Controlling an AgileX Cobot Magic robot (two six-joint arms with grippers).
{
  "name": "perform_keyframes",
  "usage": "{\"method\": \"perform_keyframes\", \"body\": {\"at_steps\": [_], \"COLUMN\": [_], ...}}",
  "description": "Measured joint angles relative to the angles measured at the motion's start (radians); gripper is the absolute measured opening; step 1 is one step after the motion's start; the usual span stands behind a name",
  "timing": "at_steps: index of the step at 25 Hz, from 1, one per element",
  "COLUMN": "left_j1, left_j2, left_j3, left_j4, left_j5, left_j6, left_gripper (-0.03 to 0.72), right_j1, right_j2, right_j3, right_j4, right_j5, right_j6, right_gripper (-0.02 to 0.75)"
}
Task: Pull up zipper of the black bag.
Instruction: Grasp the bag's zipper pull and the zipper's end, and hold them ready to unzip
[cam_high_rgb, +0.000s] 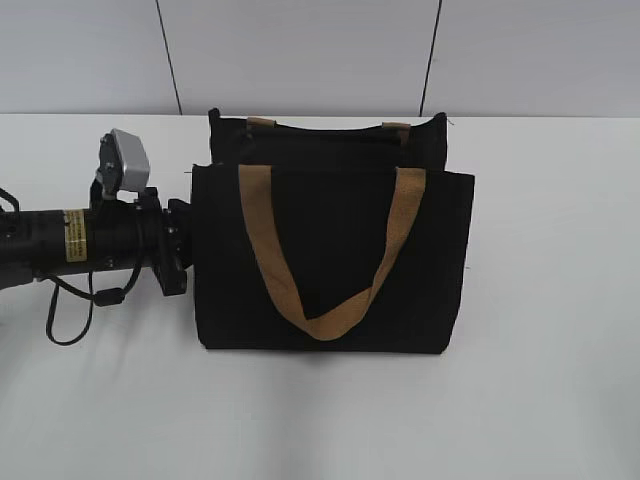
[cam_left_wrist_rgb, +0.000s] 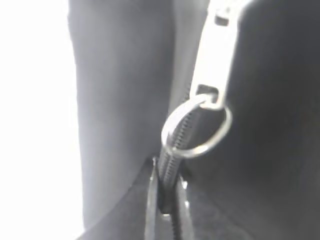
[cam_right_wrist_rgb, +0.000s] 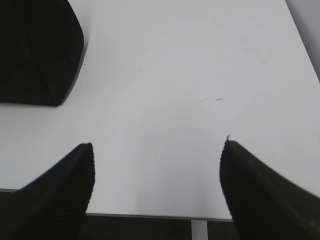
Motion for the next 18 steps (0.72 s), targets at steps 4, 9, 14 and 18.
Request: {"method": "perform_keyframes", "body": {"at_steps": [4, 9, 14, 18], "left_j1": [-0.001, -0.001, -0.002, -0.004], "left_j2": [-0.078, -0.229, -0.389, -0.495], "left_j3": [0.045, 0.136, 0.17, 0.17], "left_j4": [-0.039, -0.191, -0.259, -0.258], "left_j5": [0.084, 0.188, 0.277, 0.336], "left_j6": [0.0, 0.059, 0.145, 0.111], "left_gripper": [0.023, 0.023, 0.022, 0.022], "right_j1": [0.0, 0.0, 0.0, 0.0], "right_j2": [0.0, 0.0, 0.0, 0.0], "right_j3": [0.0, 0.0, 0.0, 0.0], "right_j4": [0.0, 0.0, 0.0, 0.003], "right_j5": [0.0, 0.0, 0.0, 0.0], "right_j6": [0.0, 0.0, 0.0, 0.0], "right_gripper": [0.593, 0.593, 0.593, 0.593]}}
